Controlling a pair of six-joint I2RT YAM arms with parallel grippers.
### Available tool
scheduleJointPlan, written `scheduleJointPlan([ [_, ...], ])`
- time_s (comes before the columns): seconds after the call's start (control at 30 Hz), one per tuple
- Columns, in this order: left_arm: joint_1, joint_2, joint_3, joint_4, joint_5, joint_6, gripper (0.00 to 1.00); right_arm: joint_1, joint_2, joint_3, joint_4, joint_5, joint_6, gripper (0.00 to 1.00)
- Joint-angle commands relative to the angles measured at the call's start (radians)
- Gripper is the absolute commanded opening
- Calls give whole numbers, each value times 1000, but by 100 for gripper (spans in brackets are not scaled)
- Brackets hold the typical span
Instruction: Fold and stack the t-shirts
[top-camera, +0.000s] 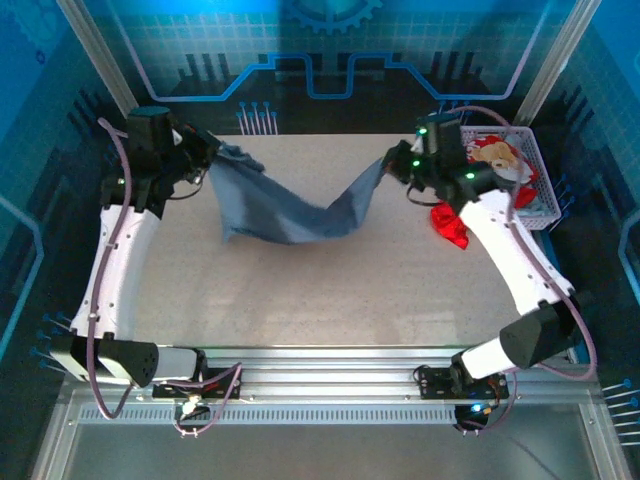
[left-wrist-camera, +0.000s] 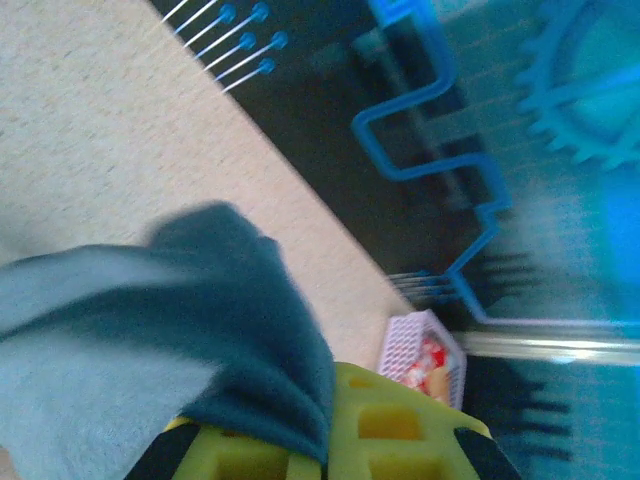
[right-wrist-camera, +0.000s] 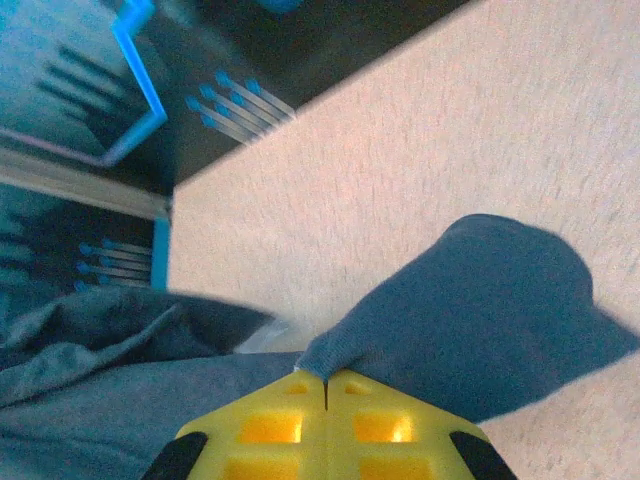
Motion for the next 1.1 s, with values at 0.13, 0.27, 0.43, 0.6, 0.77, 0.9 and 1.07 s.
scheduleJointPlan([
  [0.13, 52, -173, -113, 245, -50, -201, 0, -101, -146, 39, -61, 31, -85, 0],
  [0.27, 65, -213, -158, 207, -57, -253, 0, -142, -191, 17, -92, 19, -69, 0],
  [0.43, 65, -243, -238, 189, -33, -288, 0, -169, -205, -34, -84, 13, -60, 0],
  [0.6, 65, -211, -306, 198, -39, -302, 0, -199, -117, -37, -68, -17, -64, 0],
  [0.77, 68, 52, -291, 327, 19, -218, 0, -220, 118, 36, -49, -86, -71, 0],
  [0.9, 80, 307, -129, 416, 88, -156, 0, -239, 329, 150, -60, -130, -66, 0],
  [1.07, 106, 516, 49, 412, 210, -73, 15, -253, 539, 356, -159, -126, -91, 10],
])
